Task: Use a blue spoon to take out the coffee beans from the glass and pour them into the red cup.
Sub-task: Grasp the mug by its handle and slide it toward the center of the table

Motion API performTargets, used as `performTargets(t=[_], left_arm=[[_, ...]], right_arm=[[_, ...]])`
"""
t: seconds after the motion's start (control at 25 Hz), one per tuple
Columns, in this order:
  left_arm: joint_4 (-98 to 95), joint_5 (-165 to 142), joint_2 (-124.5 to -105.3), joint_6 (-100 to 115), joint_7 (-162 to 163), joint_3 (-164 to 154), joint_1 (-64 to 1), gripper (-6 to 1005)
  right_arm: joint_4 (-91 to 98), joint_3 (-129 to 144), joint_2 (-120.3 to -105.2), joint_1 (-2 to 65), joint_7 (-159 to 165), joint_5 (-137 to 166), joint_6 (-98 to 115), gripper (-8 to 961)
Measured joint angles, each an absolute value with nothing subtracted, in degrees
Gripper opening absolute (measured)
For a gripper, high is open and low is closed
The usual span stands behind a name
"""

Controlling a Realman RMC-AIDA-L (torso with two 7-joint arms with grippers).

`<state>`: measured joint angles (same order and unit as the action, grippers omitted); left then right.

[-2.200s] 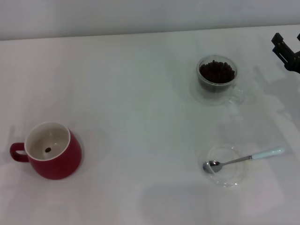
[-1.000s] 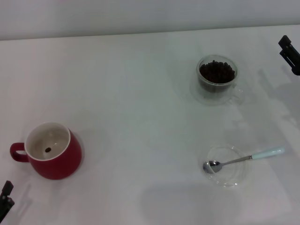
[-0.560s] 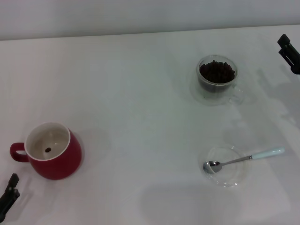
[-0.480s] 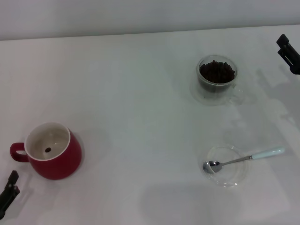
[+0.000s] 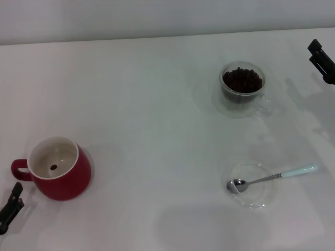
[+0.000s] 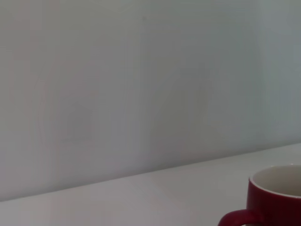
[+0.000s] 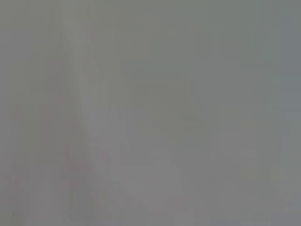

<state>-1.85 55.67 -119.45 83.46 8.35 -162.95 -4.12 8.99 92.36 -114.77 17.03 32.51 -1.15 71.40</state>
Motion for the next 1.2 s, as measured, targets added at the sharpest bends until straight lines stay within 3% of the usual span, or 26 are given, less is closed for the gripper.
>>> performTargets(t=[1.2], left_arm=[[-1.94, 57.57, -119.45, 76.22, 8.35, -162.95, -9.36, 874]], right_arm=[[8.96, 92.99, -114.77, 16.85, 32.52, -1.14, 71.45, 814]])
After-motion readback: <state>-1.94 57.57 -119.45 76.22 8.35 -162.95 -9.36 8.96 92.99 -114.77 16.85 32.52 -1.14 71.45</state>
